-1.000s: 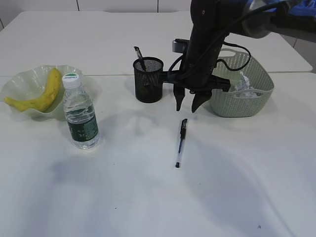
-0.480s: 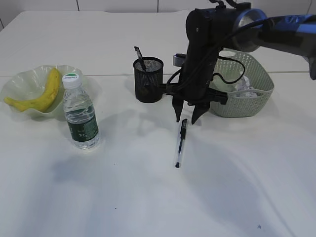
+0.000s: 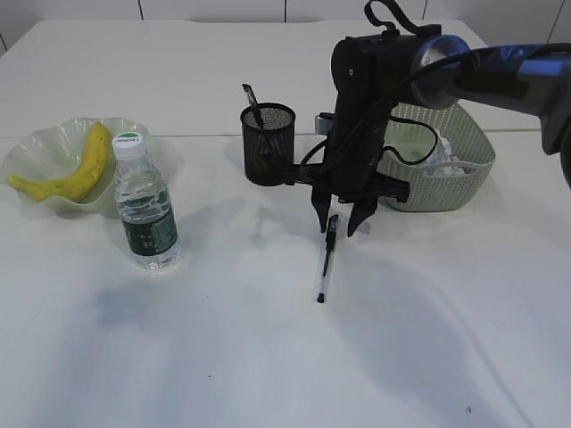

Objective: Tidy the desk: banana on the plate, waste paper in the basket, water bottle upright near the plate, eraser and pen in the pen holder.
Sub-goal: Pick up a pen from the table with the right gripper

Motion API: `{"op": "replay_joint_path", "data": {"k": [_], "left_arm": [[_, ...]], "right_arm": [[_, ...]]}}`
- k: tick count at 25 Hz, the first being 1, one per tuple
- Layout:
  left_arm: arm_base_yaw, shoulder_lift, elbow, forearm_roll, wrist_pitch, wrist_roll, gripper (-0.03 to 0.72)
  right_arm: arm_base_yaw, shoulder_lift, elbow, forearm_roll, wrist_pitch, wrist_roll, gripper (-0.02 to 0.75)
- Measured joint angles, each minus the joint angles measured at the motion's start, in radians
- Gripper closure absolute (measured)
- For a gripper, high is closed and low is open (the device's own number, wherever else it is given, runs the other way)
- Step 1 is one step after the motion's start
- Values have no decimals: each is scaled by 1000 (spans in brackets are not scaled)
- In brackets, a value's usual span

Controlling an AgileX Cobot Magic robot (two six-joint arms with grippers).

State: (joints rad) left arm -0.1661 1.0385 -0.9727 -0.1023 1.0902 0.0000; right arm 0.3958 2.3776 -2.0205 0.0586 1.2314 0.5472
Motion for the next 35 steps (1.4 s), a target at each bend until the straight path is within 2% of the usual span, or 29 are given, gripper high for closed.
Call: {"op": "replay_joint_path", "data": {"k": [35], "left_arm": [[0, 0, 0, 0, -27, 0, 193]], "right_arm": [[0, 22, 0, -23, -2, 0, 446]]}}
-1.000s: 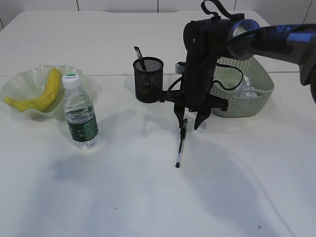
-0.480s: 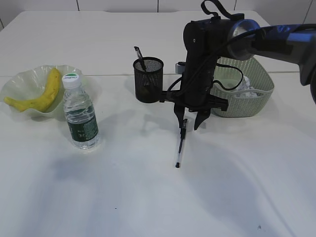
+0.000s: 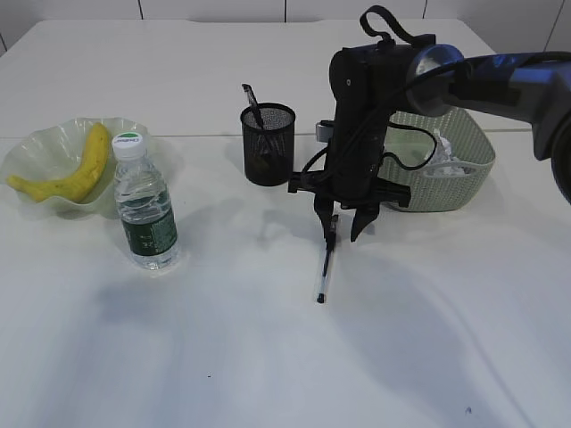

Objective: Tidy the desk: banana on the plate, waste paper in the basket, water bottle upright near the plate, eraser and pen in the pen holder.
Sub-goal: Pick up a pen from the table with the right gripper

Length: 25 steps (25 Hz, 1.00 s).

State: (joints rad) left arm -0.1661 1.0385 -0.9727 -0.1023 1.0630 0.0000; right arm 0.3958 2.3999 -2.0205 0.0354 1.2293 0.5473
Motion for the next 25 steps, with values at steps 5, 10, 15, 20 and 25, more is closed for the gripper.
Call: {"op": "replay_joint_path", "data": {"k": [5, 10, 15, 20, 25], "left_arm": [[0, 0, 0, 0, 0, 0, 193], [0, 0, 0, 0, 0, 0, 193], [0, 0, 0, 0, -2, 0, 193], [0, 0, 0, 0, -2, 0, 193], [0, 0, 0, 0, -2, 0, 193]], "right_arm": [[0, 4, -2, 10, -4, -2, 446], [0, 24, -4, 33, -8, -10, 446], [0, 26, -4, 36, -8, -12, 446], [0, 26, -4, 36, -10, -12, 446], [0, 34, -4, 36, -12, -20, 446]]}}
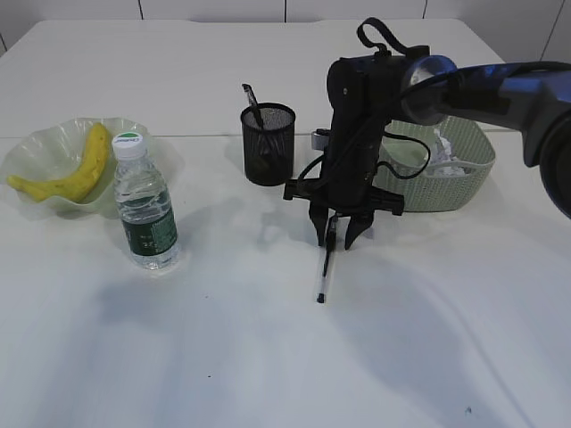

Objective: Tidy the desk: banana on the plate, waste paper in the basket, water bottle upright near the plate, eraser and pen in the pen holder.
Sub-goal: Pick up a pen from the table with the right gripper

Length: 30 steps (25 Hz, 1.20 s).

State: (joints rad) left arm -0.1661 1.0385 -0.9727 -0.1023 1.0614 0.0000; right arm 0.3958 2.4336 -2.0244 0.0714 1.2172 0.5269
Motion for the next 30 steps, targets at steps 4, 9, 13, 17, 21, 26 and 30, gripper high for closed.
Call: {"op": "replay_joint_path", "data": {"k": [4, 9, 13, 17, 21, 26, 30], "left_arm": [[0, 0, 0, 0, 0, 0, 193], [0, 0, 0, 0, 0, 0, 193], [0, 0, 0, 0, 0, 0, 193], [0, 0, 0, 0, 0, 0, 193], [0, 0, 0, 0, 0, 0, 193], [0, 0, 0, 0, 0, 0, 193], [0, 0, 0, 0, 0, 0, 193]], "right_arm": [[0, 7, -4, 5, 2, -4, 446], [0, 8, -4, 9, 4, -5, 498], [0, 8, -5, 9, 4, -5, 640], [0, 9, -8, 19, 4, -12, 678], [0, 19, -48, 24, 4, -23, 686], [0, 25, -151, 22, 6, -61, 686], [0, 22, -205, 6, 8, -108, 686]]}}
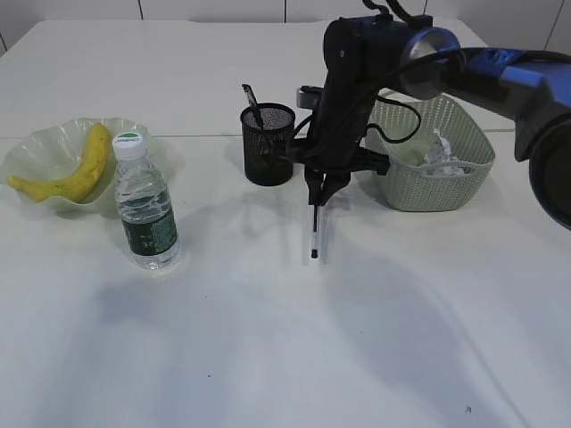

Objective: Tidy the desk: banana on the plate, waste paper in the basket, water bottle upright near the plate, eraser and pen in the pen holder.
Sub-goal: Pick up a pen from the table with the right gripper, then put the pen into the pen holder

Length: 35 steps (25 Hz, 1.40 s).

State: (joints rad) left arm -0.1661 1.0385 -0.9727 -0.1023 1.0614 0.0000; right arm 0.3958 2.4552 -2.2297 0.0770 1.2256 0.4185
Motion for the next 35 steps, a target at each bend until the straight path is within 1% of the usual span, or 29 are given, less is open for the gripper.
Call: {"op": "replay_joint_path", "data": {"k": [8, 17, 29, 32, 35], "left_arm": [[0, 0, 0, 0, 0, 0, 193], [0, 0, 0, 0, 0, 0, 193], [0, 0, 0, 0, 2, 0, 193], [0, 0, 0, 0, 2, 0, 193], [0, 0, 0, 0, 2, 0, 193]], "right_arm": [[0, -63, -77, -58, 10, -108, 687], [0, -89, -247, -60, -1, -273, 687], [0, -86, -263, -43, -333, -396, 687], [0, -73, -263, -22, -398, -419, 687], [0, -65, -263, 24, -432, -476, 687]]}}
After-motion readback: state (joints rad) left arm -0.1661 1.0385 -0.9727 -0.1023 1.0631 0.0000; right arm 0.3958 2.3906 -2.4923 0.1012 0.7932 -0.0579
